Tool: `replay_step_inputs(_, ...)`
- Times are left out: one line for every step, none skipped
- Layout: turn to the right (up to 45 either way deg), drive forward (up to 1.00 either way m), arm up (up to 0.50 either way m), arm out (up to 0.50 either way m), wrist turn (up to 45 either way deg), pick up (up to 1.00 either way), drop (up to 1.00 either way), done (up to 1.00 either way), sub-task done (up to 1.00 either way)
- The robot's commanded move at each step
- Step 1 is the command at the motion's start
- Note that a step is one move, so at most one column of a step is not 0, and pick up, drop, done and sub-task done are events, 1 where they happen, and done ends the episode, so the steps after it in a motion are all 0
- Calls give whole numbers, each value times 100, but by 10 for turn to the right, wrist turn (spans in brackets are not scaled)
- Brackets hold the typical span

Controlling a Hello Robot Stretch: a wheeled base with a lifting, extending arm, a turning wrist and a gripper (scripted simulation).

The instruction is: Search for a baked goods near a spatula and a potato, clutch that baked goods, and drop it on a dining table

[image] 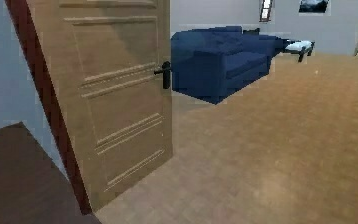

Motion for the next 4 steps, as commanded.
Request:
replay_step_inputs(0,10,0,0,0,0,0,0,0)
replay_step_inputs(390,0,0,0,0,0,0,0,0)
replay_step_inputs(0,100,0,0,0,0,0,0,0)
replay_step_inputs(30,0,0,0,0,0,0,0,0)
